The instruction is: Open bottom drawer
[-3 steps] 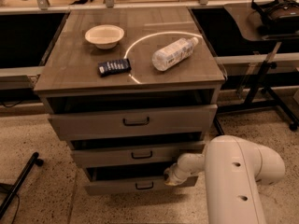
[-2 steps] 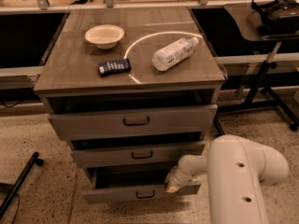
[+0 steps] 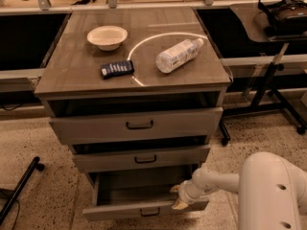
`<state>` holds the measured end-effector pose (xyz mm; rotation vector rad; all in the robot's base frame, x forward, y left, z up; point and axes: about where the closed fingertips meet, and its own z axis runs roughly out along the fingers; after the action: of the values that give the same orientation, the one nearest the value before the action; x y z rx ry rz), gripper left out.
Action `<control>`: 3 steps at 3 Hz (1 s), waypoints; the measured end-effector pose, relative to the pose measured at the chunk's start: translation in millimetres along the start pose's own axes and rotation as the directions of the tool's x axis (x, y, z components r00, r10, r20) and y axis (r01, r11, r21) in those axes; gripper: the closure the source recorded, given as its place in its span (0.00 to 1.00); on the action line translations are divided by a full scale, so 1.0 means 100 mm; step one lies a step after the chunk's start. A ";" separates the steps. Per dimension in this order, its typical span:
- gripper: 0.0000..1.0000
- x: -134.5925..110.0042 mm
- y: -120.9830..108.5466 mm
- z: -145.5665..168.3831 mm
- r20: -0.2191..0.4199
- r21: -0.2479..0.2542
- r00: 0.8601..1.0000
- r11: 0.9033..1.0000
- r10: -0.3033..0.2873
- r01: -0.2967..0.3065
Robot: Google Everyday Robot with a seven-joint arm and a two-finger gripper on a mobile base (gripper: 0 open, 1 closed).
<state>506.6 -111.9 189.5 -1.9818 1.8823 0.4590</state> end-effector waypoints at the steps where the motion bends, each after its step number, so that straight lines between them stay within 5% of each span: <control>1: 0.00 -0.01 0.00 0.01 0.000 -0.002 1.000 1.000 -0.001 0.001; 3: 0.00 0.08 0.22 0.15 0.013 -0.062 1.000 0.998 -0.011 0.012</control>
Offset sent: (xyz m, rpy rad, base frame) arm -0.0001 0.0013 -0.0002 0.0003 0.0012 0.0015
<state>485.8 -112.9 171.5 -2.0235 1.8690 0.5324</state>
